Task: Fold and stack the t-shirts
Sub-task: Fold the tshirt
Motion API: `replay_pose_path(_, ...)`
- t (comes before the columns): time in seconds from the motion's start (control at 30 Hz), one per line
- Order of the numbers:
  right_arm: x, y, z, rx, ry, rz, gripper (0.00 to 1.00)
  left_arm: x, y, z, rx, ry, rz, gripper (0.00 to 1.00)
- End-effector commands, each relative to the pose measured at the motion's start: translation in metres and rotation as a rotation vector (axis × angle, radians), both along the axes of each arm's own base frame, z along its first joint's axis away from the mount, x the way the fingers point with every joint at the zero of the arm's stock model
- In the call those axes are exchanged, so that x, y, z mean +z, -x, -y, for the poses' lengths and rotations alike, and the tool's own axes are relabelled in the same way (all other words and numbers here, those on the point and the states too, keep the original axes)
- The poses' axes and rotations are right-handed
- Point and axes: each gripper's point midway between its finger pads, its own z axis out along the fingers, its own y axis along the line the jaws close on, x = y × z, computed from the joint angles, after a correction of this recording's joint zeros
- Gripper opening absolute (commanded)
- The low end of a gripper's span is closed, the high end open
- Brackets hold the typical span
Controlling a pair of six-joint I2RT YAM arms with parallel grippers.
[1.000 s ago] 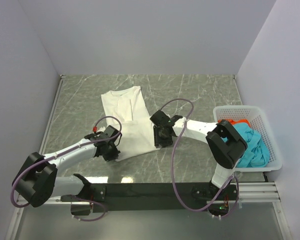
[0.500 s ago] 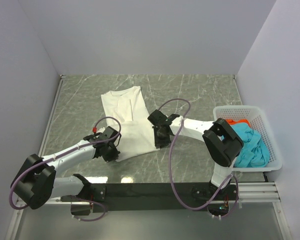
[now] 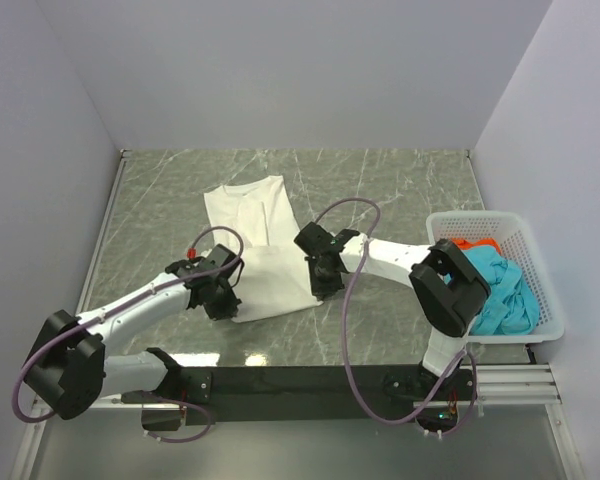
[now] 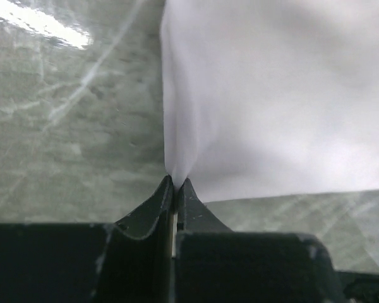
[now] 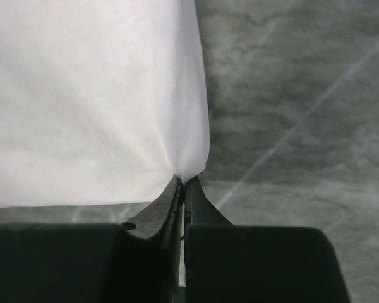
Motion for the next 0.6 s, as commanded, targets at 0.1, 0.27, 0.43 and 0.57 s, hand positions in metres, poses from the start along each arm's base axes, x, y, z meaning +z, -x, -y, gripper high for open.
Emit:
replay_pose_path(0.1, 0.045, 0.025, 0.033, 0.077, 0.065, 0.009, 0.0, 0.045, 0.016, 0.007, -0.087, 0.067, -0.017, 0.01)
replay_pose_path(0.27, 0.056, 0.061, 0.053, 0.14, 0.059, -0.024, 0.0, 0.06, 0.051, 0.017, -0.186, 0.224, -0.02, 0.01)
replay_pose_path(0.43, 0.074, 0.099, 0.066, 0.21, 0.041, -0.054, 0.0, 0.078, 0.087, 0.021, -0.278, 0.371, -0.029, 0.01)
replay_pose_path(0.57, 0.091, 0.12, 0.078, 0.227, 0.032, -0.079, 0.0, 0.104, 0.1, 0.02, -0.319, 0.431, 0.003, 0.01)
